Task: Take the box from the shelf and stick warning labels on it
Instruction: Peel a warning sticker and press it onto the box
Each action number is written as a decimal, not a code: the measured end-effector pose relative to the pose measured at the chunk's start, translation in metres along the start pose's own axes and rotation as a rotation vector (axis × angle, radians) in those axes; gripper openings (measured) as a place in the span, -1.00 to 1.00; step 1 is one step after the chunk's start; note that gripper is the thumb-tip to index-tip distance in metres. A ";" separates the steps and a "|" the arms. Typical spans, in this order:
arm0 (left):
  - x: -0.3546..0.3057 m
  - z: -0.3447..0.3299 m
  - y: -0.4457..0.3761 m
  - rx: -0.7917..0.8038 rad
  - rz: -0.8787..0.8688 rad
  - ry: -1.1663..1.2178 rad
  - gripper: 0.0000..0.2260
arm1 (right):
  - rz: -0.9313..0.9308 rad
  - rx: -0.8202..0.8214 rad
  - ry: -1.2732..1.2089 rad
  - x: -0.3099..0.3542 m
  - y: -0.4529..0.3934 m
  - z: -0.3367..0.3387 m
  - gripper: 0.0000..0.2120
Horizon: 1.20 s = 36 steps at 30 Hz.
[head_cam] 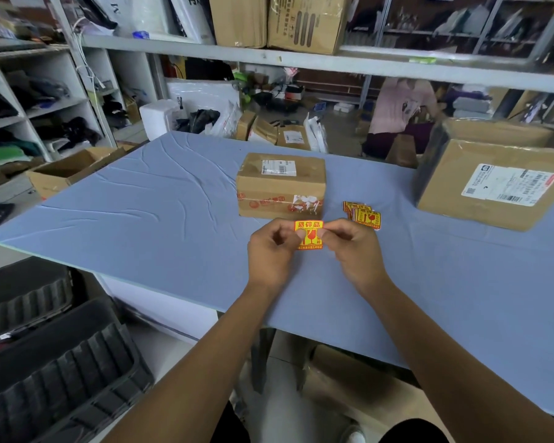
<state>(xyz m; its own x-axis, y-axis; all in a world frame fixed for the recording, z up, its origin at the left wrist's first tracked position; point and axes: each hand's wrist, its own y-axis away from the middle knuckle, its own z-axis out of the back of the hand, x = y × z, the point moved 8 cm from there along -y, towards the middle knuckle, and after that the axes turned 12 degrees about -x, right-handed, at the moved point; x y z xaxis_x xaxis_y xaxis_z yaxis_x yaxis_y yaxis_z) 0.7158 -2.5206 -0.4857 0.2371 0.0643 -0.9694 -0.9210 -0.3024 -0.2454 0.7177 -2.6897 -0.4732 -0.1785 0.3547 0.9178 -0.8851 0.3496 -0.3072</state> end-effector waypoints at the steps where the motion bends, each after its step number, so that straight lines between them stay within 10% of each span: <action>1: 0.001 -0.002 -0.006 -0.018 0.001 -0.032 -0.97 | 0.009 -0.025 0.007 -0.001 -0.005 -0.001 -0.95; 21: 0.008 -0.027 -0.084 -0.290 -0.104 -0.503 -0.75 | 0.213 -0.223 0.132 -0.007 -0.067 -0.024 -0.55; 36: -0.014 -0.025 -0.088 -0.255 -0.258 -0.941 -0.57 | 0.341 -0.256 0.274 0.001 -0.081 -0.024 -0.71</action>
<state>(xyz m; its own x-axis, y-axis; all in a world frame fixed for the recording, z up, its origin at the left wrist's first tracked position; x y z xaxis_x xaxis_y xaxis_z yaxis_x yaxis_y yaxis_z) 0.8012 -2.5190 -0.4502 -0.0220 0.8480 -0.5295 -0.7561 -0.3606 -0.5461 0.7990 -2.6966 -0.4531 -0.2890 0.6884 0.6653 -0.6563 0.3635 -0.6612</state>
